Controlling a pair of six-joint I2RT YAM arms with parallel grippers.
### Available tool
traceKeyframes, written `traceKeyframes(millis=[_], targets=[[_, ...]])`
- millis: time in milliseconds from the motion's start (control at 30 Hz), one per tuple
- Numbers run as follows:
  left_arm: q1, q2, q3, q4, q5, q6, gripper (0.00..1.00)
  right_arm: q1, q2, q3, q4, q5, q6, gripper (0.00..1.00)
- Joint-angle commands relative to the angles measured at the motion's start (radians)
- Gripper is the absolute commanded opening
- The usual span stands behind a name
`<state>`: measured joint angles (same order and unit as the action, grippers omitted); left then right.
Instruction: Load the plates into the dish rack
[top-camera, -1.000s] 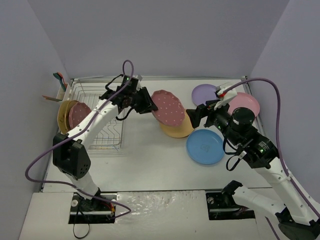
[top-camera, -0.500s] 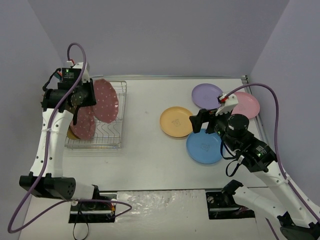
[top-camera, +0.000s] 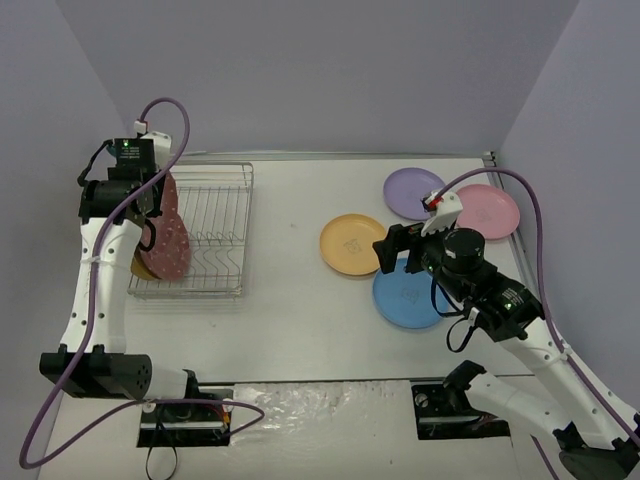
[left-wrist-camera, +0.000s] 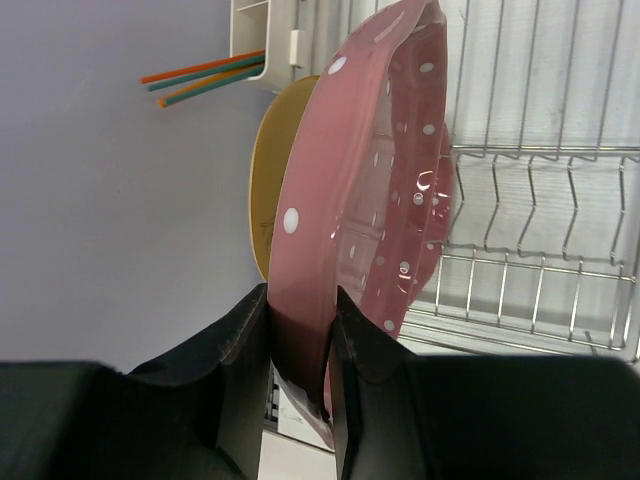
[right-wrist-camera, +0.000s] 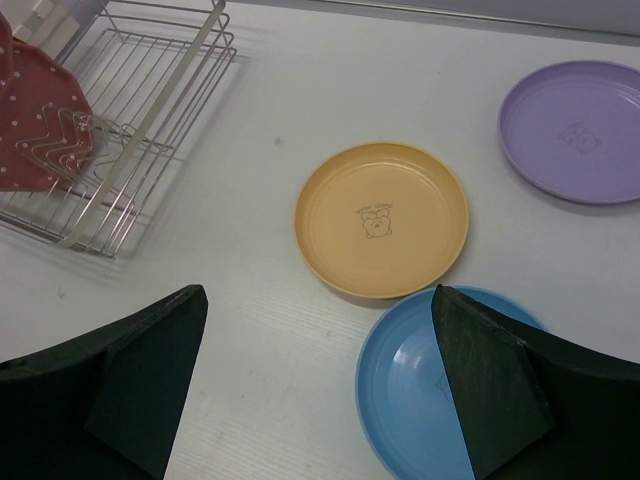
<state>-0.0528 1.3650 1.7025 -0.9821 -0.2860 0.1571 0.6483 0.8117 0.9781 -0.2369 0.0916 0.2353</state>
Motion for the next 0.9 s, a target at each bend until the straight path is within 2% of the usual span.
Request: traceKeyframes(millis=[0,700,767,867], targets=[[0.016,0.003,0.017,0.189,-0.063,0.078,0.0,-0.003,0.014,-0.01,0.041,-0.02,-0.019,0.91],[0.047,0.075,-0.285,0.412,0.036,0.013,0.0,-0.004,0.043,-0.062,0.033,0.03,-0.04,0.91],[0.079,0.071,-0.308,0.435,0.048,0.002,0.0,-0.004,0.05,-0.067,0.033,0.033,-0.03,0.91],[0.085,0.069,-0.335,0.451,0.05,-0.006,0.05,-0.005,0.066,-0.079,0.032,0.044,-0.009,0.91]])
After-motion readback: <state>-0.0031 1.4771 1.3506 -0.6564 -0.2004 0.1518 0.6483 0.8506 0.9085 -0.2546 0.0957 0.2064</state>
